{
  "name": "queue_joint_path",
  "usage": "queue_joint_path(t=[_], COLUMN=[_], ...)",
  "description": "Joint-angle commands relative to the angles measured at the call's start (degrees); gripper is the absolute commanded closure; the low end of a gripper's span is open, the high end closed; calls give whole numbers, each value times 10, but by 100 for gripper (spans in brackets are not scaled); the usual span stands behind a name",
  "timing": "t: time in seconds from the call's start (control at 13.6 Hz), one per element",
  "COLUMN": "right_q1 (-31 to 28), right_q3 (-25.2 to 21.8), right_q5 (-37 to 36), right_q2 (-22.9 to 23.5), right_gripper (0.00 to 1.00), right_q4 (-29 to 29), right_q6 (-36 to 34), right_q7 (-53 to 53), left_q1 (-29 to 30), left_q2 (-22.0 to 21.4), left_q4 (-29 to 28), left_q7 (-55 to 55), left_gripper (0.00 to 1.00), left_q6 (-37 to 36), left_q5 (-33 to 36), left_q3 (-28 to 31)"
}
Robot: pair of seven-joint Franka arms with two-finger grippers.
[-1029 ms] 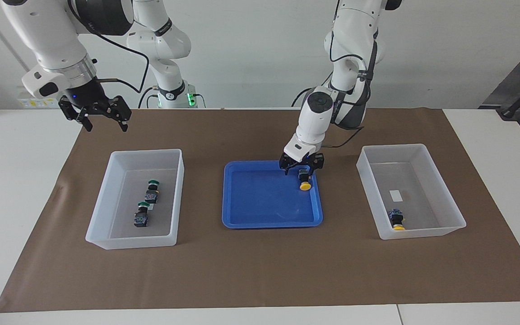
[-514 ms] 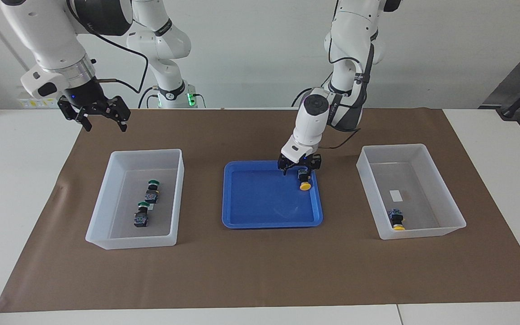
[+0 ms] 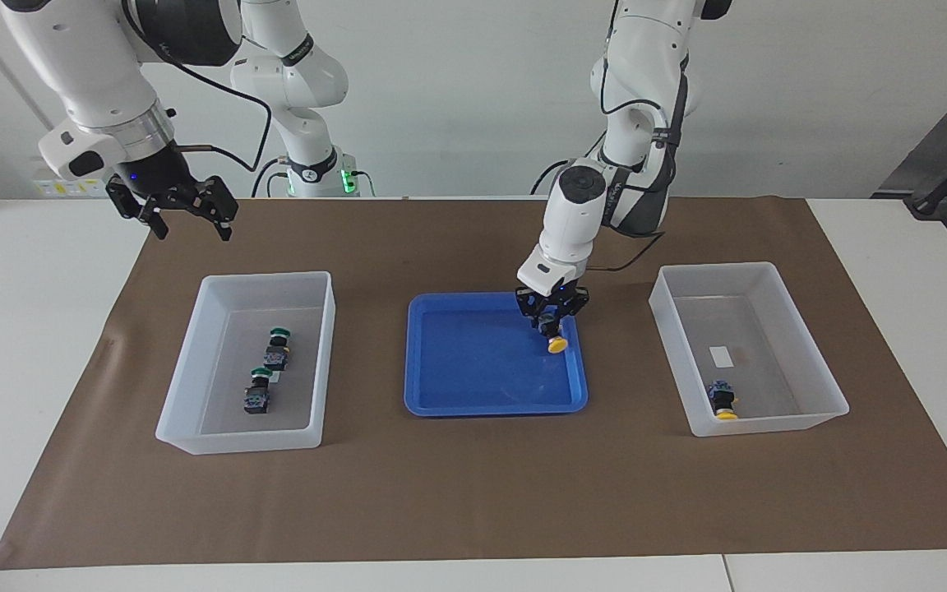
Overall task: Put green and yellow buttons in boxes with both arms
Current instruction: 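Carry the yellow button into the clear box and release it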
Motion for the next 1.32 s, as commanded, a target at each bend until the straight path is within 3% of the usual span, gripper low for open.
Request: queue_joint_path(t=[0.0,0.44,0.96,1.1,1.25], right_q1=[15,27,45,38,36], right_q3=[-16,-24,-45,-44,-45], right_q5=[1,1,1,1,1], right_q2=[-15,-15,-15,-15,-15], right_gripper=[0,0,0,0,0], right_q4=[-16,-16,-17,-17,-17], right_q6=[3,3,5,5,8], right_q7=[13,14,12,9,8], left_q1=[40,161,307,327,338], left_q2=[-45,-47,-39,-38,-13], left_q4=[31,110,93,74,74], left_q7=[-3,119,417,498,514], left_gripper=[100,100,100,100,100], left_q6=[-59,-109,-63,-33,-21], left_q5=[16,16,12,10,9], left_q3=[-1,-2,-2,-2,-2])
